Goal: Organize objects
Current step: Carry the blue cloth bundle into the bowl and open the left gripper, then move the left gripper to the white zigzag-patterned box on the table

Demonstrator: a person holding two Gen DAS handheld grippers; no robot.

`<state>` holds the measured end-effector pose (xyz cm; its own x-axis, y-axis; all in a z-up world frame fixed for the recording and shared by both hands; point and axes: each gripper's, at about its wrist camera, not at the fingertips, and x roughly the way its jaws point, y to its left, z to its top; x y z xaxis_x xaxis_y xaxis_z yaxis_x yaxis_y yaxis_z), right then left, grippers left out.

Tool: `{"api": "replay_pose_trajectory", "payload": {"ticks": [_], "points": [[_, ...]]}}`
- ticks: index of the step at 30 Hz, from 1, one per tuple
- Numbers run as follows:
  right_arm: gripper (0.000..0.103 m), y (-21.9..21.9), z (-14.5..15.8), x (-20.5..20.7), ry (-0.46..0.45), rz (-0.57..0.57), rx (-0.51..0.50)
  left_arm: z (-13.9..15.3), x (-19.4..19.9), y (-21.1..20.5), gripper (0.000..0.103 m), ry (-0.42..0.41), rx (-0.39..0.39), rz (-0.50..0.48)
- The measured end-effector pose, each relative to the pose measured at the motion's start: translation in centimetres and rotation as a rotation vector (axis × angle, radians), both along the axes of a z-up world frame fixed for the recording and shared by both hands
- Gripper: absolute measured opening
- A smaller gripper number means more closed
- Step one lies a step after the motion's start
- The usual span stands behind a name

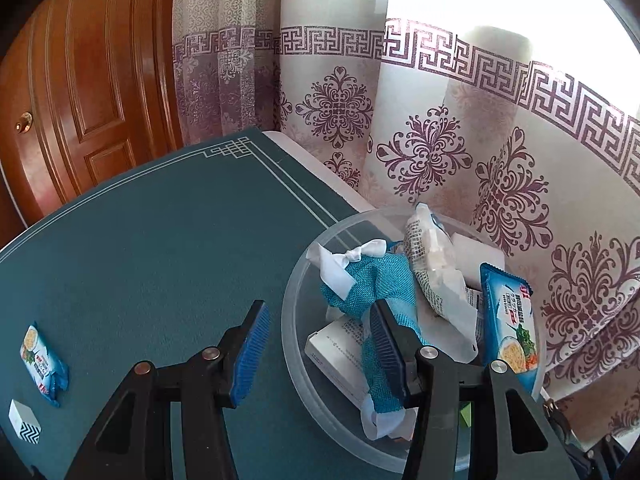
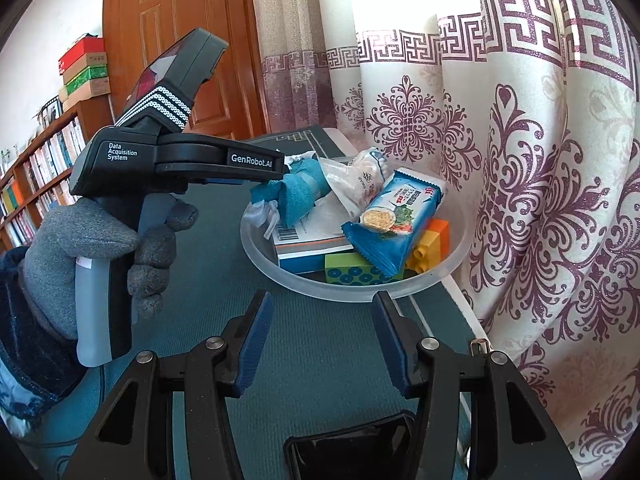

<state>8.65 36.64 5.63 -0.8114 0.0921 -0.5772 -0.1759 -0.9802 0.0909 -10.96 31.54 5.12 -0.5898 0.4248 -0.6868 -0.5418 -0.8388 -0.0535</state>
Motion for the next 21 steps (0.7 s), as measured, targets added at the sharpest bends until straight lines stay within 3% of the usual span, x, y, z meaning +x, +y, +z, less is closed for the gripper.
{"api": "replay_pose_trajectory", "payload": {"ticks": [2, 9, 15, 21], "points": [[0.053, -0.1, 0.0, 0.0, -0.002, -0.002, 0.001, 0.0, -0.1, -0.2, 0.056, -0.005, 0.007, 0.001], [0.053, -0.2, -0.1, 0.0, -0.003, 0.001, -0.008, 0.5, 0.1, -2.1, 0.072, -0.020, 0.046, 0.026], [0.054, -0.4, -0.1, -0.3, -0.010, 0.004, -0.044, 1.8, 1.3, -4.2, 0.091, 0.017, 0.075, 0.042], [0.055, -1.5, 0.0, -0.4, -0.010, 0.010, -0.043, 3.1, 2.2, -6.5, 0.093, 0.034, 0.114, 0.053]]}}
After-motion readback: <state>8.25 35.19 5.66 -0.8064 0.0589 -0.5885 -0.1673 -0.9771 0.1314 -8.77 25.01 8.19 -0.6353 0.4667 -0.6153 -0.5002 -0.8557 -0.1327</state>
